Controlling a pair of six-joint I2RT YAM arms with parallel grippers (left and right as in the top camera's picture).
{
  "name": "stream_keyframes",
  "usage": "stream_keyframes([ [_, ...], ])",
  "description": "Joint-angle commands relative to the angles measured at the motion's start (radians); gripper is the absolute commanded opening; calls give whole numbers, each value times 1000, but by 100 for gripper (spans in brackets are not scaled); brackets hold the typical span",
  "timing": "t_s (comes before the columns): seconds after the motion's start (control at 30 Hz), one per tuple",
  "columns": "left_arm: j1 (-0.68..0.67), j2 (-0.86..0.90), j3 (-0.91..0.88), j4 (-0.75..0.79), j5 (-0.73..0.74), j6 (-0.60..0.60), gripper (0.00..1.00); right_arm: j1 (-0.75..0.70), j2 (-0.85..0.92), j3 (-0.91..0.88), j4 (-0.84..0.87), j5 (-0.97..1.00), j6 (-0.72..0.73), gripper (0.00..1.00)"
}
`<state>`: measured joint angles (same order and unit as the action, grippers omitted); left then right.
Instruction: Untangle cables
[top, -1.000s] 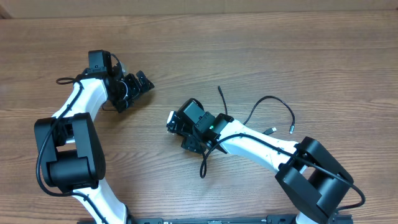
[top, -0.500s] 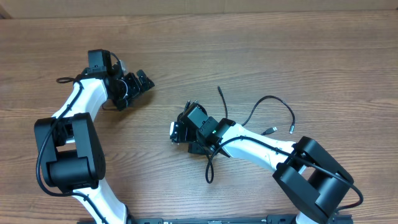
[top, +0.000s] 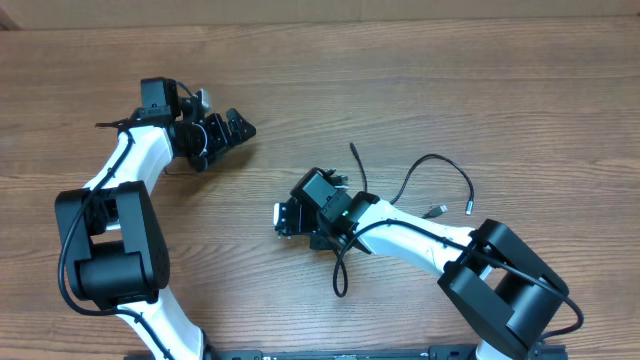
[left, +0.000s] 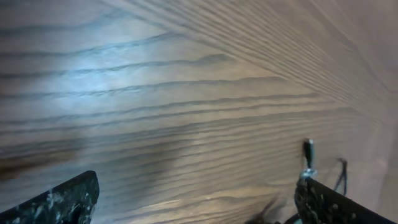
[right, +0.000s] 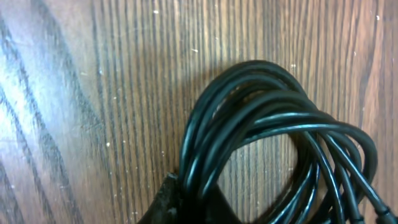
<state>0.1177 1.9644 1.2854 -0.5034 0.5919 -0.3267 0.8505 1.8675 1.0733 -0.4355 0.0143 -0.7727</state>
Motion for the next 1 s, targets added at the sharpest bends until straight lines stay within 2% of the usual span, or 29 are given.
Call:
stream_keyframes([
  [0.0, -1, 10, -1, 8, 116, 79, 100, -10, -16, 30, -35, -79, 21, 4],
  [0.1, 4, 10, -1, 8, 166, 110, 100, -20, -34, 76, -72, -236, 41, 4],
  [0.23, 19, 10, -1, 11, 263, 145, 100, -61, -51, 127, -86, -420, 140, 4],
  [0.33, 35, 10, -1, 10, 328, 165, 100, -123, -52, 148, -83, -572, 250, 4],
  [0.43, 51, 10, -1, 10, 372, 173, 100, -204, -52, 148, -65, -813, 297, 5],
  [0.67, 53, 10, -1, 2, 433, 174, 100, -397, -51, 148, 13, -1176, 438, 5],
  [0.9, 9, 10, -1, -23, 463, 170, 100, -488, -51, 148, 87, -1237, 597, 4],
  [0.97, -11, 10, -1, -19, 463, 176, 95, -493, -51, 148, 110, -1236, 639, 4],
])
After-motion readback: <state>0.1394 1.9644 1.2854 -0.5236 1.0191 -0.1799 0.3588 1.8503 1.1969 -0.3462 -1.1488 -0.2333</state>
